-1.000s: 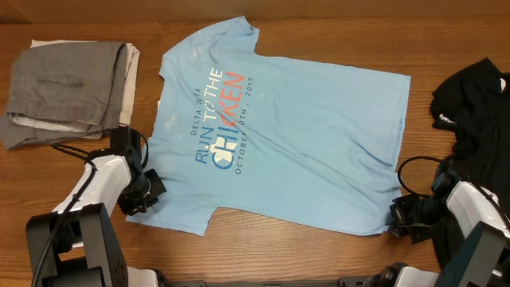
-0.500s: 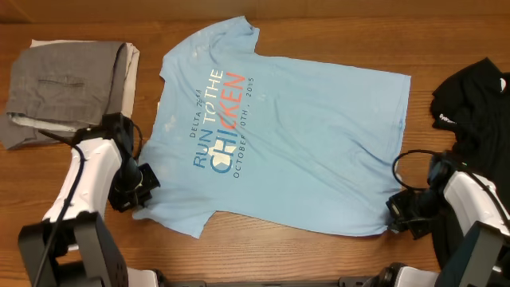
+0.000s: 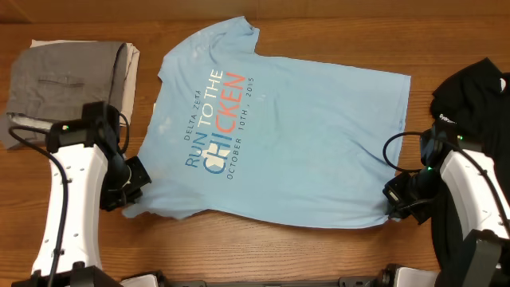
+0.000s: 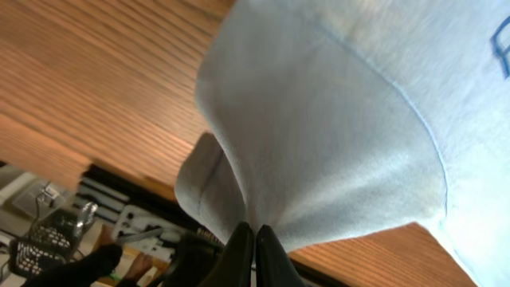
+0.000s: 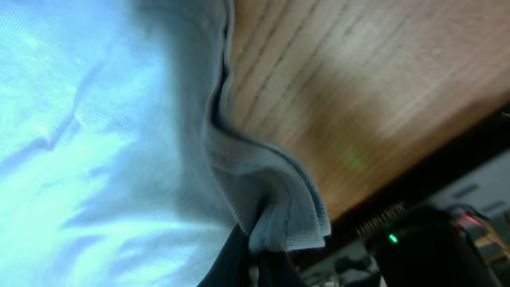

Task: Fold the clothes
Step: 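Lift both hem corners with both grippers and fold them upward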

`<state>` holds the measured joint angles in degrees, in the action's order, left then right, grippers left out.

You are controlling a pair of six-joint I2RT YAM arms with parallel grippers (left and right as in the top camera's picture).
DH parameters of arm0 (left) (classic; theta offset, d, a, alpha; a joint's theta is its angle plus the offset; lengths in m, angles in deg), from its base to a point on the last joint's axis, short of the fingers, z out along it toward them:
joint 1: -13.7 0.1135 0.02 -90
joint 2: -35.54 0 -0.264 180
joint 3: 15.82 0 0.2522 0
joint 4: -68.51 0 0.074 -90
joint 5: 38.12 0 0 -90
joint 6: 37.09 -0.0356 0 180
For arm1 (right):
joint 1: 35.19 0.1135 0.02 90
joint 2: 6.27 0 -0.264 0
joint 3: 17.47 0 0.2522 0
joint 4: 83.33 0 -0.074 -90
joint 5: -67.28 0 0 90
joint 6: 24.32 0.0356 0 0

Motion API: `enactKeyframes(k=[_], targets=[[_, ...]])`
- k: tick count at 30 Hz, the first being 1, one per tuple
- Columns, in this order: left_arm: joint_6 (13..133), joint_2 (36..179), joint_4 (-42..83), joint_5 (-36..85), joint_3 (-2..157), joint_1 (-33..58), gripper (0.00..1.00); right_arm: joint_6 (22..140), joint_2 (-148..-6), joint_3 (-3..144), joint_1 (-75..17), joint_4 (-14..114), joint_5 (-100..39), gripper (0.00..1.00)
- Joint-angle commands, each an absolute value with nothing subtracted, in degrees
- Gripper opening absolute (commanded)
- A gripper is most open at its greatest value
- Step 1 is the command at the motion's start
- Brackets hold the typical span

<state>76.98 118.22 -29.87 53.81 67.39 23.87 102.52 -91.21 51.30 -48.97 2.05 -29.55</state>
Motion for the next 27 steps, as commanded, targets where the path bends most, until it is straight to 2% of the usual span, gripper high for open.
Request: enactKeyframes(k=[1, 16, 20, 27], targets=[[77.7, 116.8, -33.7, 56.8, 74.5, 24.2, 0.04, 101.8, -91.1, 55.8, -48.0, -0.4, -27.8, 0.04], [77.8, 111.2, -42.1, 57.8, 78.6, 24.1, 0.04, 101.8, -82.1, 56.5, -46.7, -5.5, -27.3, 0.04], [77.8, 110.2, -40.3, 57.8, 78.7, 24.1, 0.04, 101.6, -81.4, 56.5, -46.7, -4.7, -27.3, 0.04], [76.0, 116.9, -33.6, 57.6, 79.2, 24.1, 0.04, 101.6, -83.2, 57.6, -46.7, -0.7, -27.3, 0.04]])
